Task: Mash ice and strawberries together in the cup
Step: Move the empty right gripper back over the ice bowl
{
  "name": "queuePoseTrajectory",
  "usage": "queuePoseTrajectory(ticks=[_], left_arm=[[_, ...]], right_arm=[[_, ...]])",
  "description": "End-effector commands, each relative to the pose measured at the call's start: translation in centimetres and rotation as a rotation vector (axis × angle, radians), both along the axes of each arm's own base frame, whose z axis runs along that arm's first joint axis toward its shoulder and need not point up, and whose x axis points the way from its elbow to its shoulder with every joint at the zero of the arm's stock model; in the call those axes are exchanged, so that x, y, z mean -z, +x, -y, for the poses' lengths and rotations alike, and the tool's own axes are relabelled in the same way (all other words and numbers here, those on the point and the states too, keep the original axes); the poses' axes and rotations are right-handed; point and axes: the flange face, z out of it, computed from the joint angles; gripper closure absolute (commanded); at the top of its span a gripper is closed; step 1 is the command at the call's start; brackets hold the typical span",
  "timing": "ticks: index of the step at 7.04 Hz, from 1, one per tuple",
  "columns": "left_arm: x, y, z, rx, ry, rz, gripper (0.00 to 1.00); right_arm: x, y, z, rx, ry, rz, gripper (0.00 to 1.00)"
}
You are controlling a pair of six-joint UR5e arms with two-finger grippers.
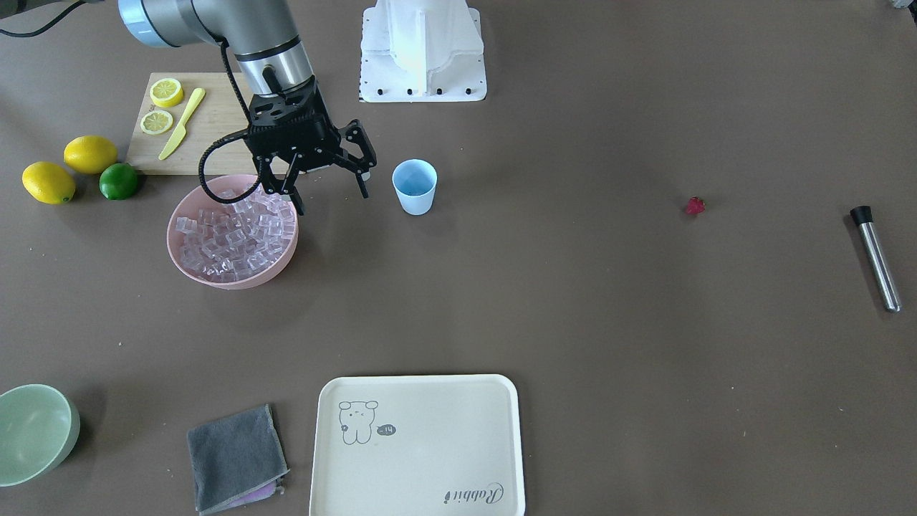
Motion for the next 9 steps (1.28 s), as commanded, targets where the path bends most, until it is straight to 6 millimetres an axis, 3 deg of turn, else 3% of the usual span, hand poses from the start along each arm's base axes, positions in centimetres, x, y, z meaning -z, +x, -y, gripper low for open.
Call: queuePoseTrajectory(ticks=[1,4,5,7,9], left_arm=[[0.2,0.1,0.0,-0.001,0.003,0.000,0.02],[0.9,0.3,0.5,-0.003,0.015,0.008,0.02],[1.2,0.6,0.6,-0.007,0.020,0.010,0.02],[2.1,0.7,1.1,-0.009,0.035,0.012,0.02],[2.6,0.8,1.2,-0.009,0.072,0.014,0.02]], right_arm=[[-4.0,2.1,1.1,-0.033,-0.042,-0.058,0.00],[-7.3,3.5,1.4,-0.051,-0.078,-0.104,0.00],[-9.6,4.3,1.3,-0.050,-0.102,-0.137,0.01],[-11.9,5.1,0.9,-0.033,-0.120,-0.172,0.01],[-14.1,5.5,-0.5,0.007,-0.175,-0.183,0.18]])
